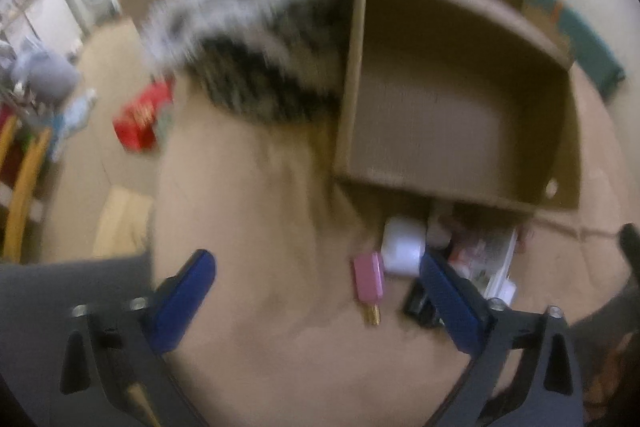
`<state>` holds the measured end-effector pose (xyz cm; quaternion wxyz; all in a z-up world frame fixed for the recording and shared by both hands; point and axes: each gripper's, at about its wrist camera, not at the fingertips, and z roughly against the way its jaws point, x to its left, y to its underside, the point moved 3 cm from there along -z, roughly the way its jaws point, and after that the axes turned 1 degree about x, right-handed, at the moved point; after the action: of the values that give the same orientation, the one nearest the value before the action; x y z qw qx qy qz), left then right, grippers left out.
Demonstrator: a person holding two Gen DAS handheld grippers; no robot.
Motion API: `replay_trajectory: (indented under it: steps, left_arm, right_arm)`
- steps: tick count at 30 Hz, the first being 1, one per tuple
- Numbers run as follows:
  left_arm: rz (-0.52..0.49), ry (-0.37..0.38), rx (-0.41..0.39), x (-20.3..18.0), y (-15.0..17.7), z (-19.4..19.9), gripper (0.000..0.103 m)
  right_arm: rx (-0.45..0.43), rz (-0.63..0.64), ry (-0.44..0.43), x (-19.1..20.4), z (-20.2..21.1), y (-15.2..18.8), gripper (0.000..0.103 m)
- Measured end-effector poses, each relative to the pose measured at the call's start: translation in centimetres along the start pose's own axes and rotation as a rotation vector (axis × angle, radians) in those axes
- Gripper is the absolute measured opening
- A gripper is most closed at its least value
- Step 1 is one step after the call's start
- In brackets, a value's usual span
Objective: Organize rigid objects
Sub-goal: 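Grasp the pink tube with the left gripper while the right grasps the pink keychain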
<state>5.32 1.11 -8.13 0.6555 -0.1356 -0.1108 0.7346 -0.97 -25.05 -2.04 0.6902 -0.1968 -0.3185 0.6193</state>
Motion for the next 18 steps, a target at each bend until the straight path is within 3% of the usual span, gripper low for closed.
replay_trajectory:
  steps: [2,5,10,13,18]
  left_arm:
    - [-0.005,0.030,0.108,-0.7,0.4,-2.6,0.070]
    - [-0.016,0.029,0.195,-1.6,1.1,-5.3,0.068]
    - [-0.012,0.043,0.234,-2.7,1.9,-7.2,0.063]
    - [-0.002,0.056,0.288,-3.0,2.4,-8.5,0.052]
    - [0.007,0.052,0.290,-2.9,2.0,-9.5,0.038]
  right_arm:
    - [0.010,-0.002,0.010,-0.2,-0.2,0.1,0.103]
    - [0.057,-0.020,0.023,-1.4,-0.9,0.0,0.103]
    - [0.253,-0.088,-0.004,-4.3,-4.0,-0.5,0.103]
    - [0.410,-0.099,-0.027,-5.2,-7.1,-0.2,0.103]
    - [0.544,-0.045,0.051,-5.4,-11.4,0.7,0.103]
